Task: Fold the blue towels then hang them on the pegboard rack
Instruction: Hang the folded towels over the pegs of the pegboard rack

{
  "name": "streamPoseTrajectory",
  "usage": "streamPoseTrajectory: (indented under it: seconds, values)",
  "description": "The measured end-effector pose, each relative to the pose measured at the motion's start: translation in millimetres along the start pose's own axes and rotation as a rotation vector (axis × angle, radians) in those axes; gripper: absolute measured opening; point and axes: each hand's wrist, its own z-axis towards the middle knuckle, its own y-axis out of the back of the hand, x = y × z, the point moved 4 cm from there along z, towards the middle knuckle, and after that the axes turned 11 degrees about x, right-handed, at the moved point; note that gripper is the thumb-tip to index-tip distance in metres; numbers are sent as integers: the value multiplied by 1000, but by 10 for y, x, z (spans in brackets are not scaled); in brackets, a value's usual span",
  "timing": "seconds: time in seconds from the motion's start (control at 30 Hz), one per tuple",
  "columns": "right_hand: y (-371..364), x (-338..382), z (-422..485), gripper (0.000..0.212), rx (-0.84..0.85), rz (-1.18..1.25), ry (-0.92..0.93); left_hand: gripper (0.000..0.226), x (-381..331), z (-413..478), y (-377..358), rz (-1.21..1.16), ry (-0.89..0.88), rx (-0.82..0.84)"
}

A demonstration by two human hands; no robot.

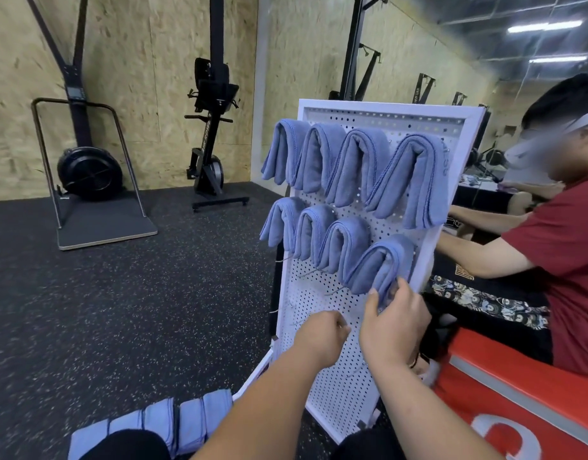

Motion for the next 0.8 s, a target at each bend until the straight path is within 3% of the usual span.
streamPoseTrajectory:
  seconds: [0.27, 0.67, 0.8]
  values:
    - [-641, -133, -663, 52, 221, 4, -68, 25, 1020, -543, -114, 5, 190, 43]
    - [-1963, -37, -1385, 51, 605, -95, -136, 11, 2715, -1279, 105, -100, 539, -22]
    - [-2434, 36, -1588, 51, 716, -122, -132, 23, 3155, -1393, 155, -101, 634, -50]
